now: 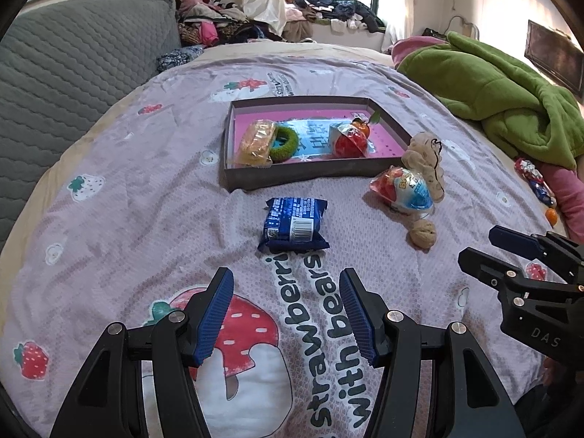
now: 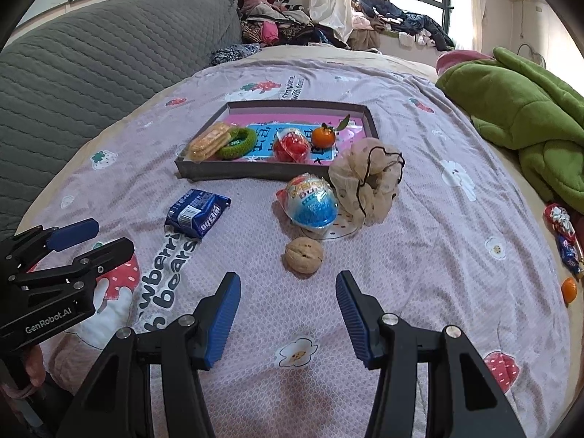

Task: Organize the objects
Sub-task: 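Move the left gripper to the blue biscuit pack while the right approaches the walnut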

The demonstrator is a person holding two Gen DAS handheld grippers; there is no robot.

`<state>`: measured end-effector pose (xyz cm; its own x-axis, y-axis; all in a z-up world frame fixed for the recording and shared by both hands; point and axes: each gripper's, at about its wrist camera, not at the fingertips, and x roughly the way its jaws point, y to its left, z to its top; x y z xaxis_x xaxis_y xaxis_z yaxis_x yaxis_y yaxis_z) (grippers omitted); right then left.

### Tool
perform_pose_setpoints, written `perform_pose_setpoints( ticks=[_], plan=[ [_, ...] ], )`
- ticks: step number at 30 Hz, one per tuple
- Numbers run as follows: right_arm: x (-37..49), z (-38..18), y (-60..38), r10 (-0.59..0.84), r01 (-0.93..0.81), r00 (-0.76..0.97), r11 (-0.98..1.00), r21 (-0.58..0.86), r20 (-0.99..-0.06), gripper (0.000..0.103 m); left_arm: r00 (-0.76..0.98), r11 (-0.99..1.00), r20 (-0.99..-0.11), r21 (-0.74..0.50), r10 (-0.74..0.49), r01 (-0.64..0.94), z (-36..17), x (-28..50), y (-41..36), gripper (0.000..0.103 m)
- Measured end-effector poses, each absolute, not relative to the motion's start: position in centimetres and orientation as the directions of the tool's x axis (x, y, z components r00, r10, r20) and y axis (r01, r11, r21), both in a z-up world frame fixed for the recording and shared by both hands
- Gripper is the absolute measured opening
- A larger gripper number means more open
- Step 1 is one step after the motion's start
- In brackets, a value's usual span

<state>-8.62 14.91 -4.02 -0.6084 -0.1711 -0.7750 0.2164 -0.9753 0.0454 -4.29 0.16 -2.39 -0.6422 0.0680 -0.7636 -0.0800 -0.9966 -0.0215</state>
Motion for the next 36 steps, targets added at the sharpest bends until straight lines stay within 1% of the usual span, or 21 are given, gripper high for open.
perform_pose_setpoints(
  ticks=[11, 26, 36],
  plan=[
    [-10.0, -5.6, 15.2, -0.171, 0.201, -0.589, -0.978, 0.062, -0.790, 0.054, -0.626, -0.995, -0.776, -0.028, 0.079, -0.091, -3.6, -5.9, 0.3, 0.062],
    [-12.1, -7.2, 15.6, -0.172, 0.181, -0.570, -0.980, 0.081, -0.803, 0.054, -0.595, -0.993, -0.796, -0.067, 0.110, -0.094, -4.8, -9.9, 0.4, 0.062],
    [-13.5, -8.5, 15.8, -0.171, 0.159, -0.556, -0.982, 0.098, -0.813, 0.054, -0.575, -0.993, -0.812, -0.056, 0.103, -0.100, -5.8, -12.4, 0.6, 0.062]
  ],
)
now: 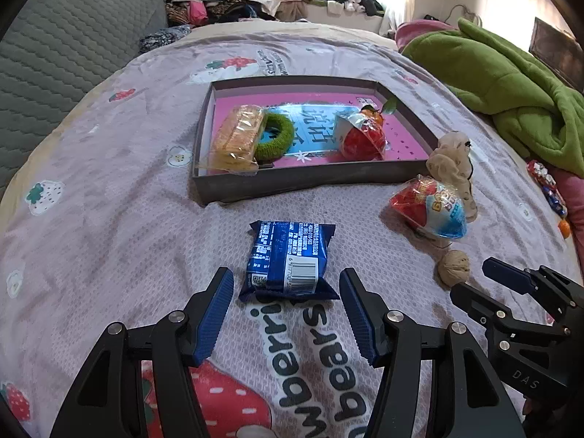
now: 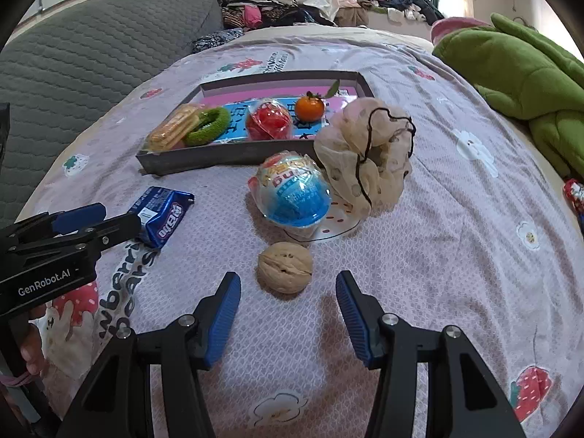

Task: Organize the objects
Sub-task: 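Move the left gripper to the blue biscuit pack while the right approaches the walnut, then close the left gripper on the blue biscuit pack while the right grasps the walnut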

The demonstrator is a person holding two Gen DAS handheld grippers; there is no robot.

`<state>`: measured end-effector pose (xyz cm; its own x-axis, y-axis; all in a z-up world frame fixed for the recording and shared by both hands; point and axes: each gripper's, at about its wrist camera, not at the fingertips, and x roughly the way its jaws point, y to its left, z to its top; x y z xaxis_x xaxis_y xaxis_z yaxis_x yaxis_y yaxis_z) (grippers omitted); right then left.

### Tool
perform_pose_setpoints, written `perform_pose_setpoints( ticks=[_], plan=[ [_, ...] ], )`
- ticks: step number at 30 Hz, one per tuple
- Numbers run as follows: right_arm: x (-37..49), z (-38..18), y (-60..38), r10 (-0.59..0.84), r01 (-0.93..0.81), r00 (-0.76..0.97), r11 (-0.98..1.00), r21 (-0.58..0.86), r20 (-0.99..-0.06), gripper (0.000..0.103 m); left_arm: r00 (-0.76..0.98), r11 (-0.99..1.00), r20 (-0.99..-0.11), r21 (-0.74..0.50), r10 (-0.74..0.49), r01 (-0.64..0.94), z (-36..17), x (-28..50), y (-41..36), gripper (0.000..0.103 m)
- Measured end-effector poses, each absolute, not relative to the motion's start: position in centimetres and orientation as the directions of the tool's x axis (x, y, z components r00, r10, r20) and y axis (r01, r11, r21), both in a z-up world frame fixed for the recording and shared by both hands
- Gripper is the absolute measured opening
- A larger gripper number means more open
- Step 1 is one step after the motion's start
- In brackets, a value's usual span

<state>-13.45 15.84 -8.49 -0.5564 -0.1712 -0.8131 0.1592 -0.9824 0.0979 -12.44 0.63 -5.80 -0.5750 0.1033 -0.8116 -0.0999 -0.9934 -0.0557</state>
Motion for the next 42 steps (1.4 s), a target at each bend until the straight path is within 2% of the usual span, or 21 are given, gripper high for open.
perform_pose_setpoints(
  ticks=[35, 42],
  plan=[
    [-15.2, -10.4, 15.0, -0.152, 0.146, -0.569, -0.986, 0.083, -0.808, 0.054, -0.509, -0.991, -0.852, -0.085, 0.124, -0.100, -9.6, -16.9, 1.0, 0.062],
    [-15.2, -10.7, 15.4, -0.155, 0.128, -0.576, -0.987, 0.099, -0.803, 0.046, -0.512, -0.993, -0.852, -0.071, 0.111, -0.097, -9.8, -16.8, 1.4, 0.062]
  ],
)
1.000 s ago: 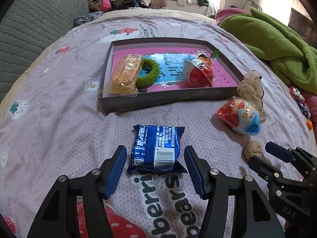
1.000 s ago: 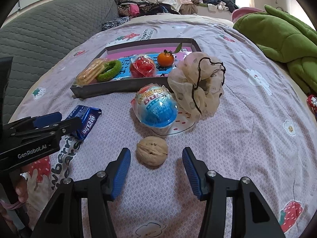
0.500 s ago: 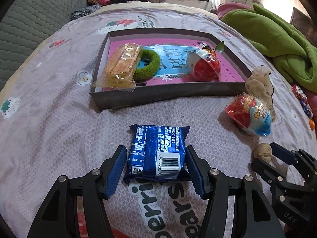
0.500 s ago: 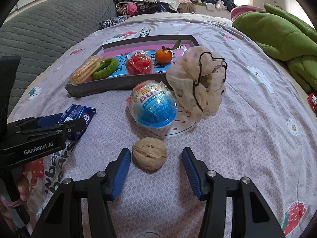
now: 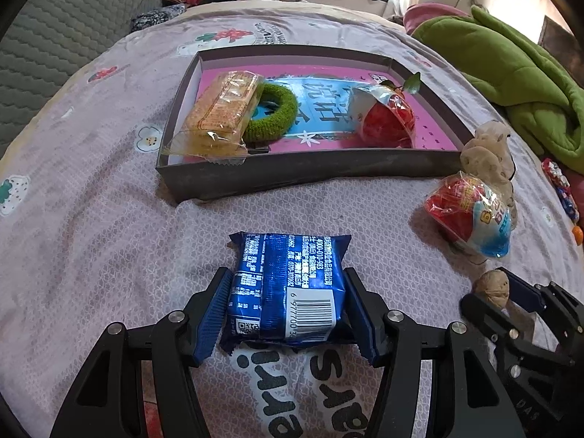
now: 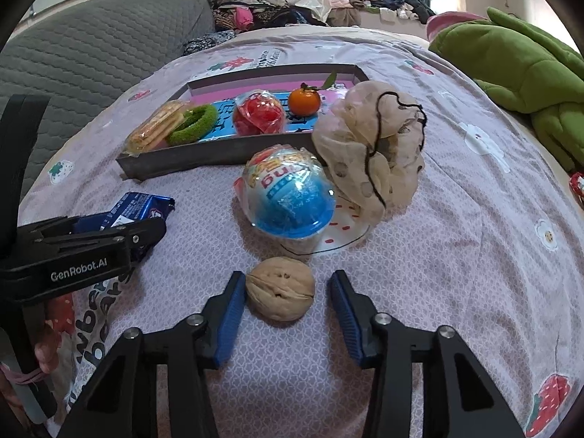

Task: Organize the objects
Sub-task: 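Close the left gripper on the blue biscuit pack while the right grasps the walnut, then lift and carry the biscuit pack and walnut toward the tray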

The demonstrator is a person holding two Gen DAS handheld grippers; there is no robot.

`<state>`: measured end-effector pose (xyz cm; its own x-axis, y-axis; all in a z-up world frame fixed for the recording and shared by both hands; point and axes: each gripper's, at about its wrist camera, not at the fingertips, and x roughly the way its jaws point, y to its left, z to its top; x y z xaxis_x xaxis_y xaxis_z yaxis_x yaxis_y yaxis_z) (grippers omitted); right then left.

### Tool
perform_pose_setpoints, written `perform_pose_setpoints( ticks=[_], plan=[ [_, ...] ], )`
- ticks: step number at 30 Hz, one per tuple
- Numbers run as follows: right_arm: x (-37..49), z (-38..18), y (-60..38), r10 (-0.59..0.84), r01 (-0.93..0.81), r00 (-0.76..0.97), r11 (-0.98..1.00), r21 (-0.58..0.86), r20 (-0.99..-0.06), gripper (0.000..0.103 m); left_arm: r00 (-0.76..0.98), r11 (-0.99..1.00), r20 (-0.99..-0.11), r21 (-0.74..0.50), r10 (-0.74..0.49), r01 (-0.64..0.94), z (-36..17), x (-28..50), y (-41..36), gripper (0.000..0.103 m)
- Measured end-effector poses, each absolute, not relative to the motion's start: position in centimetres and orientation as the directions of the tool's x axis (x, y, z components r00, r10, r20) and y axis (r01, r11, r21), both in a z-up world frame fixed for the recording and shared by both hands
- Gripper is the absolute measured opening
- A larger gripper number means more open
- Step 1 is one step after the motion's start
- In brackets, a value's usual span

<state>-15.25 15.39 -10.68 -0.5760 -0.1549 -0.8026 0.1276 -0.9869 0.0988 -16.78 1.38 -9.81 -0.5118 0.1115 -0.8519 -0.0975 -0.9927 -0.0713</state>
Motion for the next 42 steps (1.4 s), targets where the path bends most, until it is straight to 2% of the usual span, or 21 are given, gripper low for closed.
perform_pose_setpoints(
  ticks=[7, 17, 42],
  plan=[
    [-15.1, -10.7, 15.5, -0.176, 0.135, -0.577, -0.984, 0.119, -0.798, 0.035, -0.508, -0.993, -0.854, -0.075, 0.113, -0.095, -10.0, -16.7, 1.3, 0.061],
    [-14.5, -10.3, 15.9, -0.197, 0.134, -0.578, -0.980, 0.146, -0.792, 0.035, -0.522, -0.988, -0.839, -0.130, 0.153, -0.081, -9.5, -15.9, 0.6, 0.056],
    [-11.1, -6.4, 14.9, -0.218, 0.174, -0.616, -0.975, 0.139, -0.757, 0.035, -0.614, -0.993, -0.781, -0.061, 0.112, -0.103, -4.2, -10.2, 0.8, 0.056]
  ],
)
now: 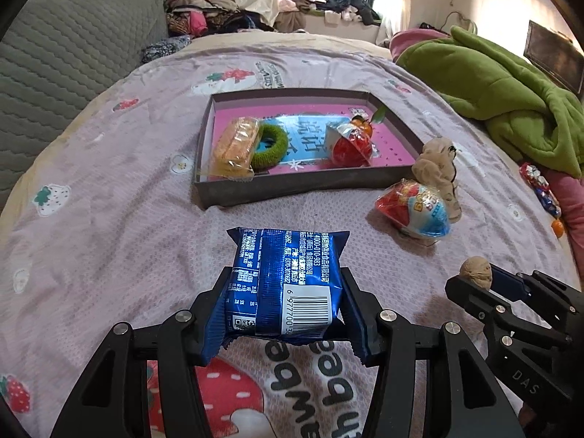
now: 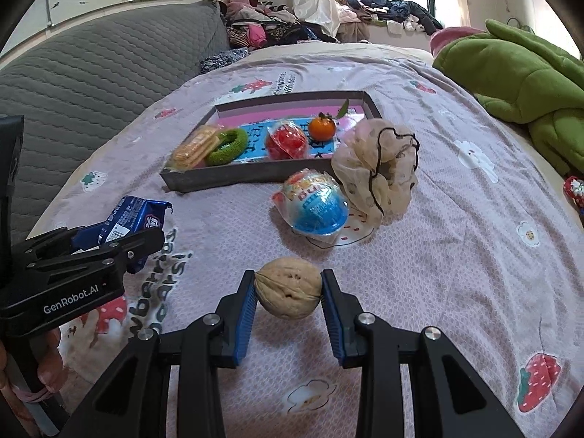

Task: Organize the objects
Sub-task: 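Lift and carry the biscuit pack and walnut toward the tray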

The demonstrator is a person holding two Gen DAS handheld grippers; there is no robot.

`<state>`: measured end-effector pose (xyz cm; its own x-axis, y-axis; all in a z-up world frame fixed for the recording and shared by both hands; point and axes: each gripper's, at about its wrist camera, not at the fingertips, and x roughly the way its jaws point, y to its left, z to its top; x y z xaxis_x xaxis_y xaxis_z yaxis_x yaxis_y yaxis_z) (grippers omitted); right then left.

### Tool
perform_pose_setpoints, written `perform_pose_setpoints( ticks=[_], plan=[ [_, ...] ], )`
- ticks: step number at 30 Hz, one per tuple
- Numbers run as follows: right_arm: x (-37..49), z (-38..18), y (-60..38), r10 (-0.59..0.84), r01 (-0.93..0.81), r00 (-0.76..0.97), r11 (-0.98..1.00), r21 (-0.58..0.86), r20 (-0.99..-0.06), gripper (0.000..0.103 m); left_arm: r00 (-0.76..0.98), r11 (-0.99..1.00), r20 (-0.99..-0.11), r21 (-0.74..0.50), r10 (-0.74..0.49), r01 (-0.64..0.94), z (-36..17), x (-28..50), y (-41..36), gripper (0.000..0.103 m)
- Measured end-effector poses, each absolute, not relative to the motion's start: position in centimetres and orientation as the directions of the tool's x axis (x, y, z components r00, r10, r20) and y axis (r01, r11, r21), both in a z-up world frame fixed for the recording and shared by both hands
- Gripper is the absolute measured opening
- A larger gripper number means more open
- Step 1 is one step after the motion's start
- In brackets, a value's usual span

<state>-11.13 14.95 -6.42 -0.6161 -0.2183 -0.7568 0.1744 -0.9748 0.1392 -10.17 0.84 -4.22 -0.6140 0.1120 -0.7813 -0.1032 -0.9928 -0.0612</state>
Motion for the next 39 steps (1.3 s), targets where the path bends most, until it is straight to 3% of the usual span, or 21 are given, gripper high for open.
perform_pose_setpoints(
  ticks=[39],
  plan=[
    [-8.7, 1.9, 14.7, -0.245, 0.221, -0.725, -0.968, 0.119, -0.644, 0.035, -0.718, -0.993, -0.687, -0.083, 0.114, -0.079, 3.7, -6.4, 0.2, 0.056]
  ],
)
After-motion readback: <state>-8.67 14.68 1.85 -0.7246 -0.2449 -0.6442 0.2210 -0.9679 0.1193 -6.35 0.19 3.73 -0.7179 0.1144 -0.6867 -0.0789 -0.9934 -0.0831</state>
